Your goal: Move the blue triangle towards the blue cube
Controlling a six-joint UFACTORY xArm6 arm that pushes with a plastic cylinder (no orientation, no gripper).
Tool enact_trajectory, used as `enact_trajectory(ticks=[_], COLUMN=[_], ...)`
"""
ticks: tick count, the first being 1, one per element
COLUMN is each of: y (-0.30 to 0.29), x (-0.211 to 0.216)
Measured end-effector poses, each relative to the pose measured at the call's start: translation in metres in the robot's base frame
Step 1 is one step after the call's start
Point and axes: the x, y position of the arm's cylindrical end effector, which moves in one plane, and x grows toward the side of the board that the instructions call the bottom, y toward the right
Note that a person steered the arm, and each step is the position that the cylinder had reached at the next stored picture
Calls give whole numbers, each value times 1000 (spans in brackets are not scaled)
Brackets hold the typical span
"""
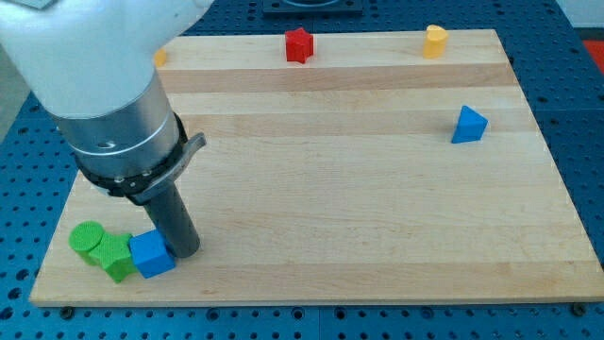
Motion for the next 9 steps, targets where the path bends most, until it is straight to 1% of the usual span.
enact_trajectory(ticks=[1,4,5,6,9], y=[19,397,446,417,306], x=[-5,-104,-158,-175,-160])
